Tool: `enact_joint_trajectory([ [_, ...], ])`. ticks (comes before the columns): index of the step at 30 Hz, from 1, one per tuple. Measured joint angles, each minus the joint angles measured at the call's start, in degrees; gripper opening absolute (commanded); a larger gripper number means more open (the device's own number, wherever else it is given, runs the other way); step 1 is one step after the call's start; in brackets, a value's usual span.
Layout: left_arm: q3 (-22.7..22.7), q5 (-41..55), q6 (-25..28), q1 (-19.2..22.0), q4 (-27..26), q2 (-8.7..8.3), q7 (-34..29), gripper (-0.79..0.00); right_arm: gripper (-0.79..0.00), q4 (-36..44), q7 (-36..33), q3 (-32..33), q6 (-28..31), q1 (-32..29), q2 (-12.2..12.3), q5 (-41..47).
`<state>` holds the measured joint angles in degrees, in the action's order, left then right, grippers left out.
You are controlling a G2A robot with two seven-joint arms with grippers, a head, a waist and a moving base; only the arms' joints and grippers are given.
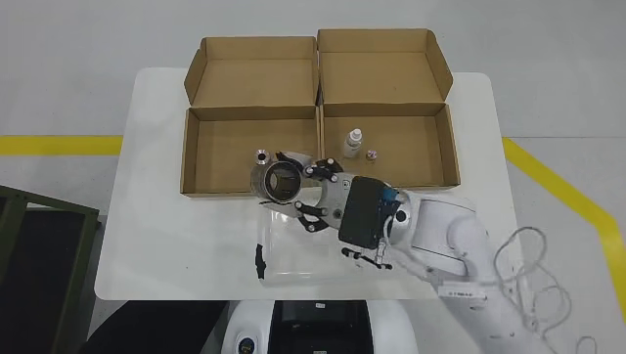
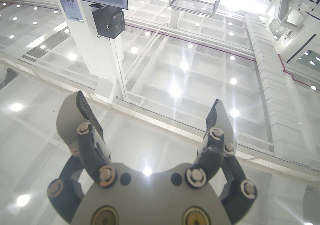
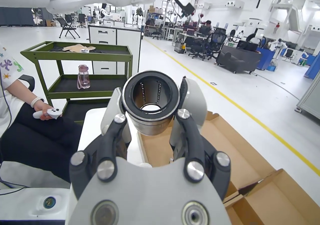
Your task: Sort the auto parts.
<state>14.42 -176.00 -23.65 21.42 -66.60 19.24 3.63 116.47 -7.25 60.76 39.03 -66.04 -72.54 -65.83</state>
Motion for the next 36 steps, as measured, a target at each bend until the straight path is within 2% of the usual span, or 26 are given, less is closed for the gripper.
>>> enact_joint_trajectory([
  [13,0.0,0.0,0.0,0.0,0.0,0.0,0.0,0.0,-0.785,-9.7,-9.3,-4.6,-2.5,4.6,-0.6,-2.2],
  [36,0.0,0.0,0.0,0.0,0.0,0.0,0.0,0.0,-0.785,-25.6,-18.2,-12.9,-9.0,17.8,-3.7,-4.6],
])
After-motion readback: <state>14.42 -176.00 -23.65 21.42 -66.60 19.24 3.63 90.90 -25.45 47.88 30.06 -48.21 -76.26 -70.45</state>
